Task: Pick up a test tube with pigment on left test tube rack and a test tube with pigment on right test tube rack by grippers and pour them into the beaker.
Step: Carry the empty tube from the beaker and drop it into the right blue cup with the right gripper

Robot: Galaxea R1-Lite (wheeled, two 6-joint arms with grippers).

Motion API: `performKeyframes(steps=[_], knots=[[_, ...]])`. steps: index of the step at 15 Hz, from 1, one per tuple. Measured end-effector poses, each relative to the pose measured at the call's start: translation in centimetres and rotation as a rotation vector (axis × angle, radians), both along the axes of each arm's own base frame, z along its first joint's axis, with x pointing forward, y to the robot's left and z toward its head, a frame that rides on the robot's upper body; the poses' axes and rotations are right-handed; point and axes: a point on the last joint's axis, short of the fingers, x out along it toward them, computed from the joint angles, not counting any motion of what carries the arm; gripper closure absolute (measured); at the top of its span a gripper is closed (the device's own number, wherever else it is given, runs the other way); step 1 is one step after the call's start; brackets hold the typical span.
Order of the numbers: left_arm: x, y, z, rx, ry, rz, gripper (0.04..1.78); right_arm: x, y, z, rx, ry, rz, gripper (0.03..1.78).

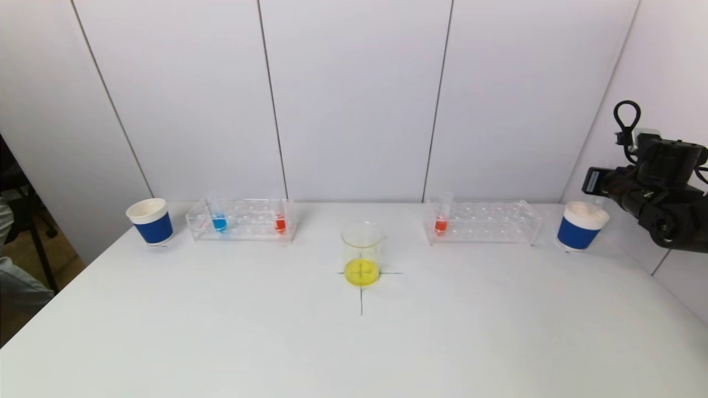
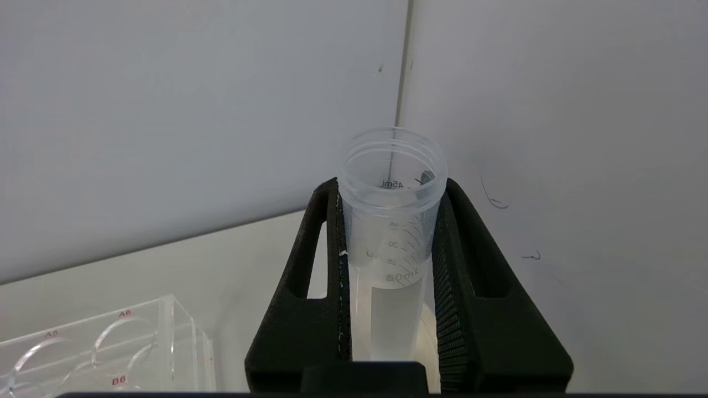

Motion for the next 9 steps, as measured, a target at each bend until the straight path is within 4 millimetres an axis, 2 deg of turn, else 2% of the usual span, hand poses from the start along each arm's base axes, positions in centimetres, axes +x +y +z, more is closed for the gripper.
performKeyframes(steps=[9], knots=[[0.0, 0.0, 0.0, 0.0, 0.0, 0.0, 0.06, -0.1, 0.0, -2.9, 0.015, 0.045, -0.001, 1.33]])
